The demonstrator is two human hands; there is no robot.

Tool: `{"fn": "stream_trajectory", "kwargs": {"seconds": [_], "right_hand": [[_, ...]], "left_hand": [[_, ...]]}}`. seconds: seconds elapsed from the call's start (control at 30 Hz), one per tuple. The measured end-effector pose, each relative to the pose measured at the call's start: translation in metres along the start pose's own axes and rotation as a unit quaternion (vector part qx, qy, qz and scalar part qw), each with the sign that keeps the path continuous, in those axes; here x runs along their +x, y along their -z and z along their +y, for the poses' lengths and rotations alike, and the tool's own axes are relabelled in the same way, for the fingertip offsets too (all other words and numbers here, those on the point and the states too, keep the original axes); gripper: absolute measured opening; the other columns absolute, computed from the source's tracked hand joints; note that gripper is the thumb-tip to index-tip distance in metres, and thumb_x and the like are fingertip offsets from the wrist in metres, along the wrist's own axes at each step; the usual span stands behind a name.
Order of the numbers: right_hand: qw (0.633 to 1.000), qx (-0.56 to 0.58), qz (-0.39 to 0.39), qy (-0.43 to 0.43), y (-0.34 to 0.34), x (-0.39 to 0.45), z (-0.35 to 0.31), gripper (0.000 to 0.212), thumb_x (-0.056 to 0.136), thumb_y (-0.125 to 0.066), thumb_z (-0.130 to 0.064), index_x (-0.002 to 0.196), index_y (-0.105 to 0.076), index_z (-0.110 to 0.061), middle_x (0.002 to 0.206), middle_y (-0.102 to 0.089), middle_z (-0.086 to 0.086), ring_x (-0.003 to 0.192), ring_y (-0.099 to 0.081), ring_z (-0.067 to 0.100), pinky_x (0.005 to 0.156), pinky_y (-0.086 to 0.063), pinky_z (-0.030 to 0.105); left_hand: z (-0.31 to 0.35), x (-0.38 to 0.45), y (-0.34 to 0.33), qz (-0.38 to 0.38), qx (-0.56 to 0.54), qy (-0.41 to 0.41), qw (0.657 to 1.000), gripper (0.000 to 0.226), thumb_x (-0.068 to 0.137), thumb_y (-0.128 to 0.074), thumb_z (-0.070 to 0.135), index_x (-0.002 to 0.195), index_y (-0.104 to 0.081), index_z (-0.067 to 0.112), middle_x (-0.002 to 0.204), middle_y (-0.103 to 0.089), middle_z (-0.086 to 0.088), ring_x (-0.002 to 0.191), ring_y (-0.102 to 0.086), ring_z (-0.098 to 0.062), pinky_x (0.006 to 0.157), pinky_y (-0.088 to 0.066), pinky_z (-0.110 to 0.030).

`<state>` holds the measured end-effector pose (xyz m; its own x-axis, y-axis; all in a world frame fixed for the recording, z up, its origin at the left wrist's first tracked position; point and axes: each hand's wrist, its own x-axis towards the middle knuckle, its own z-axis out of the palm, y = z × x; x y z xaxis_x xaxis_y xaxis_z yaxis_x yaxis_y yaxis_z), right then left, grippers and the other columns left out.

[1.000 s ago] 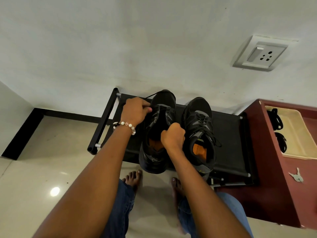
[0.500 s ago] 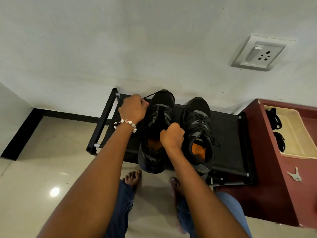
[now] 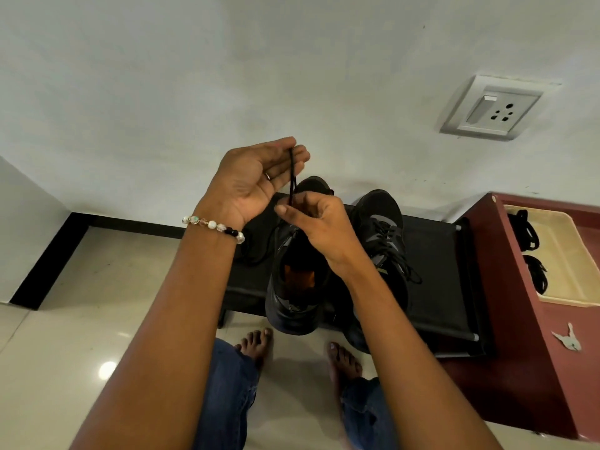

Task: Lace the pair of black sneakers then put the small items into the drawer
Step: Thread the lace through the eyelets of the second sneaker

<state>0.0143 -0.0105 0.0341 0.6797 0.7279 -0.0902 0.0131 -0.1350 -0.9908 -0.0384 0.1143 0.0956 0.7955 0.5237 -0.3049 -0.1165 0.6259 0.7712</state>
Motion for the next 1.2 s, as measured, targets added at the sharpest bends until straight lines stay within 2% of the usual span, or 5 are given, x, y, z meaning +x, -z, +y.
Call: {"fn": "stream_trajectory", "kwargs": {"seconds": [0.57,0.7,0.9,1.07,1.2], "right_hand": [[0.967,0.103,0.232,0.019,0.124,-0.004,-0.012,0.020,0.089,-0.070,-0.028,0.081,-0.072,-0.009,0.057,-0.049,-0.004,0.049,-0.032,0.009,0.050,-0.037,0.024],[0.984,0.029,0.173,0.015,0.094,0.006,-0.015,0.018,0.091,-0.069,-0.023,0.080,-0.073,-0.009,0.064,-0.062,-0.001,0.050,-0.038,0.005,0.047,-0.032,0.019],[0.995,-0.020,0.098,0.002,0.054,0.015,-0.016,0.024,0.091,-0.068,-0.023,0.087,-0.072,0.000,0.044,-0.050,-0.013,0.042,-0.043,-0.001,0.046,-0.035,0.010],[0.992,-0.037,0.114,-0.043,0.069,0.015,-0.009,0.019,0.090,-0.069,-0.024,0.086,-0.074,-0.007,0.057,-0.059,-0.004,0.049,-0.048,0.006,0.048,-0.041,0.017],[0.992,-0.041,0.101,-0.056,0.074,0.017,-0.002,0.013,0.095,-0.060,-0.007,0.092,-0.072,-0.010,0.073,-0.069,0.003,0.061,-0.058,0.008,0.057,-0.049,0.018]], "left_hand": [[-0.024,0.052,0.075,0.206,0.085,0.009,0.975,0.040,0.094,-0.051,-0.003,0.133,-0.051,0.003,0.118,-0.062,-0.013,0.104,-0.066,-0.025,0.089,-0.055,-0.033],[-0.036,0.046,0.066,0.190,0.489,-0.083,0.847,0.039,0.084,-0.068,0.020,0.122,-0.064,0.021,0.105,-0.069,-0.003,0.091,-0.068,-0.018,0.086,-0.054,-0.030],[-0.049,0.034,0.022,-0.090,0.512,-0.157,0.840,0.029,0.085,-0.073,0.022,0.114,-0.071,0.020,0.110,-0.071,0.006,0.107,-0.063,-0.005,0.097,-0.049,-0.029],[-0.042,0.038,0.035,0.011,0.517,-0.201,0.832,0.006,0.086,-0.071,0.019,0.090,-0.076,0.018,0.084,-0.073,0.006,0.080,-0.065,-0.001,0.087,-0.049,-0.016],[-0.023,0.042,0.056,0.120,0.643,-0.337,0.677,0.016,0.090,-0.062,0.030,0.096,-0.075,0.022,0.088,-0.071,-0.002,0.090,-0.061,-0.023,0.082,-0.045,-0.032]]}}
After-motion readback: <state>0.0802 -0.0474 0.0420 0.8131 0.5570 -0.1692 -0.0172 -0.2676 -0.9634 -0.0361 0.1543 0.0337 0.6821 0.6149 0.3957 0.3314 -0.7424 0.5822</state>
